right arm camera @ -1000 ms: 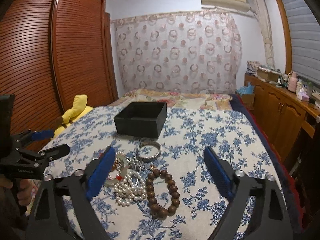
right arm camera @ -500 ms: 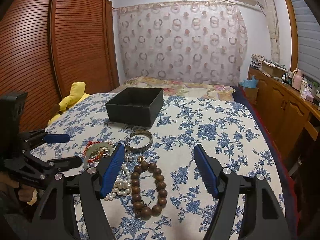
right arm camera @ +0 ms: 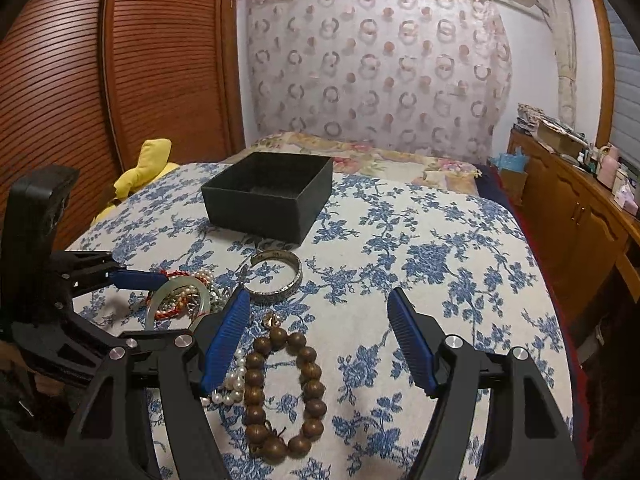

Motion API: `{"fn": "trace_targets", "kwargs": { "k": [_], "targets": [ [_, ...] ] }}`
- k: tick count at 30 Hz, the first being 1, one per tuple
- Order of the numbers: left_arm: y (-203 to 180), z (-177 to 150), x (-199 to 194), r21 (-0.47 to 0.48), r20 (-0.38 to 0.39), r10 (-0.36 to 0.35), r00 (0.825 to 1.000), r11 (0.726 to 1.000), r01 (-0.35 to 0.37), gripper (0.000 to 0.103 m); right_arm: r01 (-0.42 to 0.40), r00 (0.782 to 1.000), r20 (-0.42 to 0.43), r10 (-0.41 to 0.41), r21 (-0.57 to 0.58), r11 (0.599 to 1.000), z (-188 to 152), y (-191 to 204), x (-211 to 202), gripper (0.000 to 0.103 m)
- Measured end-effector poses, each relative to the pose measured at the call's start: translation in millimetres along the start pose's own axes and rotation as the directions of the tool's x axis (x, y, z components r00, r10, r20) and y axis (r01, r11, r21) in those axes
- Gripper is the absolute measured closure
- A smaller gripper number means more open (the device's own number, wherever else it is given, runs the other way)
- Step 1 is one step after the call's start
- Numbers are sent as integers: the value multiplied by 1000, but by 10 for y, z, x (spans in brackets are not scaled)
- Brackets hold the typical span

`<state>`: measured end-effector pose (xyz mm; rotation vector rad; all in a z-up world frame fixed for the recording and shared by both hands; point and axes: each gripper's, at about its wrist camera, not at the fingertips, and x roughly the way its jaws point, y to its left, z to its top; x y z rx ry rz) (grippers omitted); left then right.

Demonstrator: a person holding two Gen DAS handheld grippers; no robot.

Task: Organize jewelry
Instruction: 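Grasp the green jade bangle with the left gripper while the right grasps the silver bangle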

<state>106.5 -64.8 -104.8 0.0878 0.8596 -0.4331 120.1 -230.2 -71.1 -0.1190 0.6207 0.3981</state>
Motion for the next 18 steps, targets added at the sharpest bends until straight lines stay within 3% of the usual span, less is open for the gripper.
{"fn": "trace_targets", "kwargs": {
  "k": [8,14,18],
  "targets": [
    [-15,-10,2,26,14,5,1000,1000,-6,34,1,1000,-14,-2,-20,1000,69,12,90,29],
    [138,51,-171,-30,78,-7,997,1000,10,34,-48,997,-67,44,-47,998,177,82,330,30],
    [267,108,-197,-58,91,2,996,998,3,34,-88,989,-126,79,-65,994,291,131,592,53]
  ]
}}
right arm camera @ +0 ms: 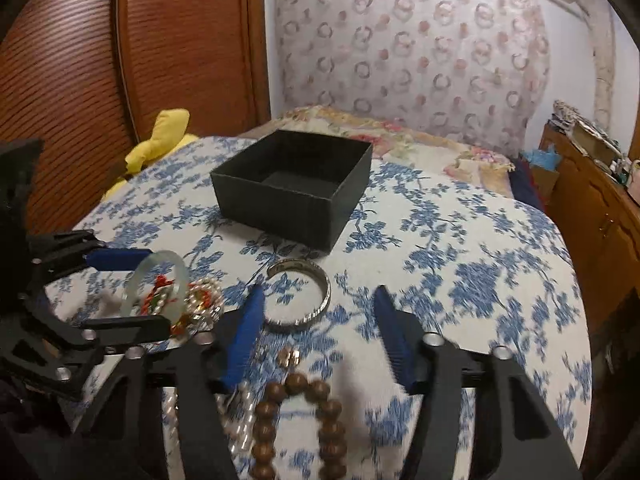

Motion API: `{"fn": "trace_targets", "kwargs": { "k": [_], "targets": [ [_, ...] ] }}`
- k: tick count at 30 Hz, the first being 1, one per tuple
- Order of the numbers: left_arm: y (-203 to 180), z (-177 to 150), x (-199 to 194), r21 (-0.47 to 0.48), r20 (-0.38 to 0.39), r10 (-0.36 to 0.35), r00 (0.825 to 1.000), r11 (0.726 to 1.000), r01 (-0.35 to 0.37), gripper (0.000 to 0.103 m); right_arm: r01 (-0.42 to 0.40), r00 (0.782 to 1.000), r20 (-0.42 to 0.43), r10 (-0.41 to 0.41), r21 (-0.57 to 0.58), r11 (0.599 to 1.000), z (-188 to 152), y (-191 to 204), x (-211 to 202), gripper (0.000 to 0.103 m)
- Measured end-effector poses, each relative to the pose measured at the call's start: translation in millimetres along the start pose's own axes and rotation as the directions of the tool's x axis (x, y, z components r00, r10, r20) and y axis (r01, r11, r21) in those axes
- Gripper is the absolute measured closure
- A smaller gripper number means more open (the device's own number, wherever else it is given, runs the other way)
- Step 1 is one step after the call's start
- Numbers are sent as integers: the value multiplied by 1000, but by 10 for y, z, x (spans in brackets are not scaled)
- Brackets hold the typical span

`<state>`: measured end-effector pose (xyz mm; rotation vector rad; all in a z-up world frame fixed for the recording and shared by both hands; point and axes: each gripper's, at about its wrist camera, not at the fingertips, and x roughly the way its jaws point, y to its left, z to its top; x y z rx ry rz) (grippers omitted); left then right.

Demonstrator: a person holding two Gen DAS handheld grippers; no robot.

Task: Organize jewelry
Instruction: 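Grasp the green jade bangle with the left gripper while the right grasps the silver bangle, then lower the jade bangle into the black box with the left gripper while the right carries the silver bangle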

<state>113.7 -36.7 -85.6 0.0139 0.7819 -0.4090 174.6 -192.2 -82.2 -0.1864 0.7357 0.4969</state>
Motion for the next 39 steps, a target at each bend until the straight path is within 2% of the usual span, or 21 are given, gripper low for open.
{"fn": "trace_targets", "kwargs": {
  "k": [2,4,9,12,13,17,23,30,39],
  "targets": [
    [51,33,-13,-8,9,6,1000,1000,-6,34,-8,999,-35,7,-4,1000,62,-9,130,61],
    [101,71,-29,-13,19,15,1000,1000,-15,34,-10,997,-73,9,-17,1000,117,-19,248,78],
    [198,177,-42,-20,37,37,999,999,-36,34,-40,985,-169,34,-33,999,194,-52,499,81],
    [230,250,-41,-16,49,49,998,999,-49,34,-37,977,-210,24,-59,998,169,-45,598,94],
    [249,282,-38,-16,53,54,997,998,-53,34,-40,977,-211,25,-66,997,155,-36,610,94],
    [304,385,-16,-18,63,63,996,998,-62,34,-44,981,-194,26,-92,995,126,-11,575,98],
    [373,617,33,-29,85,74,994,997,-72,34,-5,994,-112,-7,-100,995,182,-79,356,98],
    [405,871,147,-23,94,91,991,996,-89,34,51,999,-16,-52,-83,995,467,-253,80,98],
    [548,1103,488,-40,63,88,994,996,-85,34,100,994,47,-97,-67,993,869,-392,148,98]
  ]
}}
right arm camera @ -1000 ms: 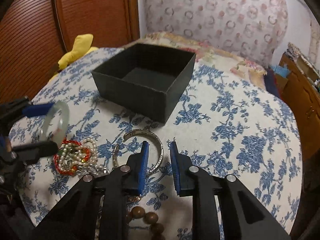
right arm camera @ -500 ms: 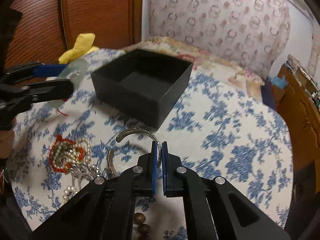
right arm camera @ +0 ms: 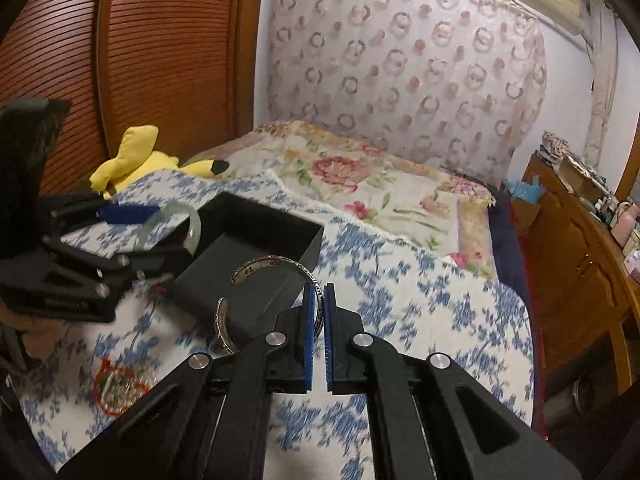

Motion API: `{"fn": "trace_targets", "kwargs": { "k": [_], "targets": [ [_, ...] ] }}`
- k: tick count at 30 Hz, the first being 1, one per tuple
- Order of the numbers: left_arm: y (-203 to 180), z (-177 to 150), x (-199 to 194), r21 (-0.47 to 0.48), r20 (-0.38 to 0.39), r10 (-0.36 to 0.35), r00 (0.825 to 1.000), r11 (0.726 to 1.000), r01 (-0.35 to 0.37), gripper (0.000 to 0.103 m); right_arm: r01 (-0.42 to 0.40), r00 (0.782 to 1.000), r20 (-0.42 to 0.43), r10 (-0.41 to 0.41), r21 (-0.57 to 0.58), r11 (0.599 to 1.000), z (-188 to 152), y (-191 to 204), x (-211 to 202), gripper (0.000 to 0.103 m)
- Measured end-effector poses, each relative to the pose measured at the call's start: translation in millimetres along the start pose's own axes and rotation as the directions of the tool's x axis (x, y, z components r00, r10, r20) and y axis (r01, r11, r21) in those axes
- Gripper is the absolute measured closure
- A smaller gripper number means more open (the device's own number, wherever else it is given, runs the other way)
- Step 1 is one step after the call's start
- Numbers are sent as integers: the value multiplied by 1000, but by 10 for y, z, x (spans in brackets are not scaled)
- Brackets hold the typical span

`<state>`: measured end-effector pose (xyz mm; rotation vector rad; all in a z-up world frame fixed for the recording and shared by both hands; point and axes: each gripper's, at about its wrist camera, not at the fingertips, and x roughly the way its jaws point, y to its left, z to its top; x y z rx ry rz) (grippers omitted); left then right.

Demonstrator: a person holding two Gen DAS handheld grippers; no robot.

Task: Organize jewelry
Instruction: 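Lower the jade bangle into the black box with the left gripper while the right carries the silver bangle, then lower the silver bangle into the black box and open the right gripper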

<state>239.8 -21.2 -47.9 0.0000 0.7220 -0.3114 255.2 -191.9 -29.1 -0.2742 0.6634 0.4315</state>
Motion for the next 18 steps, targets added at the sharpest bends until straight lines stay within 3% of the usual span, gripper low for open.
{"fn": "trace_targets", "kwargs": {
  "k": [8,18],
  "targets": [
    [97,44,132,-32,2,-2,1000,999,2,32,-5,1000,-8,5,-13,1000,137,78,252,98],
    [390,-15,-151,-68,52,45,998,997,-41,25,1,999,-32,-3,-55,998,282,287,569,98]
  ]
}}
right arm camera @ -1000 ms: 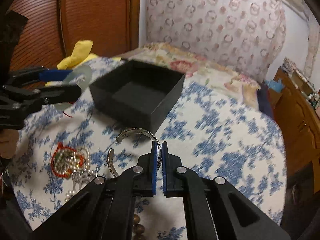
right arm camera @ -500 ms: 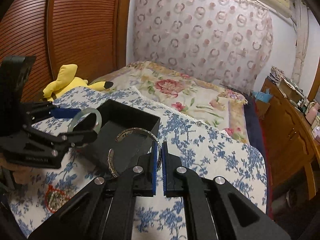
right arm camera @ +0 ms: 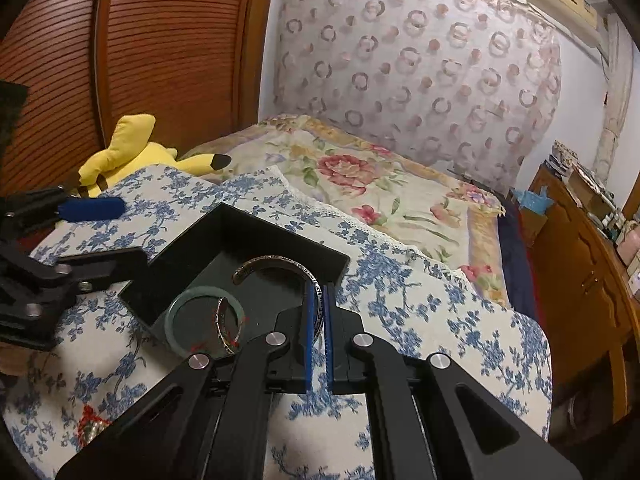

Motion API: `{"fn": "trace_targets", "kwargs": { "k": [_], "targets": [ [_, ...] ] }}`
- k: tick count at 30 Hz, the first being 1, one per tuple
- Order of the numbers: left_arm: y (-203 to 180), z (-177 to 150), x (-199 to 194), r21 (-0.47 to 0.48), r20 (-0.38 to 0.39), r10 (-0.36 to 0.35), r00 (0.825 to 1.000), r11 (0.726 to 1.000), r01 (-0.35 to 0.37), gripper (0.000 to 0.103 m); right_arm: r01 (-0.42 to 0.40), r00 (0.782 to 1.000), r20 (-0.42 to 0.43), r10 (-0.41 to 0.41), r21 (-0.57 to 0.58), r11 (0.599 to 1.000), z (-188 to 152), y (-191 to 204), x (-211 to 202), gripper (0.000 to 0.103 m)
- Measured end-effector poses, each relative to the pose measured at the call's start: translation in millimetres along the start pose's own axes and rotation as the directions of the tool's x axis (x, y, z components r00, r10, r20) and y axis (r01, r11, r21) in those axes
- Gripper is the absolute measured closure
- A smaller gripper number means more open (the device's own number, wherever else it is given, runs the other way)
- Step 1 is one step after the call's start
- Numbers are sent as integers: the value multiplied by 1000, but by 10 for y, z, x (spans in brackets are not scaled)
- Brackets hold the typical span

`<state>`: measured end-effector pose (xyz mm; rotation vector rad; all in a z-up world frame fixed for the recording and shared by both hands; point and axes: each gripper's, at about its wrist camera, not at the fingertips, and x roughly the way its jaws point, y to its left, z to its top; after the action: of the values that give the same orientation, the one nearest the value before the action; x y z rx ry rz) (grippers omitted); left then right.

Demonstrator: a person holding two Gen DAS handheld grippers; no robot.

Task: Organize jewelry
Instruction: 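Lower the silver bangle into the black box and open the right gripper, then grasp the brown bead bracelet with the right gripper while the left grasps the red string bracelet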

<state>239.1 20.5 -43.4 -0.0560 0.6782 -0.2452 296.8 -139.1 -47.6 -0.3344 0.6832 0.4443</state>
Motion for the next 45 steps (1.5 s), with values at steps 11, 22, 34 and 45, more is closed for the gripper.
{"fn": "trace_targets", "kwargs": {
  "k": [11,22,34,45],
  "targets": [
    [220,-214,-318,5,53,50,997,999,-50,14,88,993,-73,-95,-95,992,126,197,453,98],
    [269,-447,-519,2,58,53,997,999,-53,8,48,998,-34,-49,-27,998,45,49,125,88],
    [-54,-879,-726,30,-3,-6,1000,1000,6,8,-78,997,31,77,16,997,-816,121,-983,87],
    [-309,-1207,-785,50,-50,-49,998,997,52,8,-115,990,-71,120,75,991,-1568,179,-1156,87]
  ]
}}
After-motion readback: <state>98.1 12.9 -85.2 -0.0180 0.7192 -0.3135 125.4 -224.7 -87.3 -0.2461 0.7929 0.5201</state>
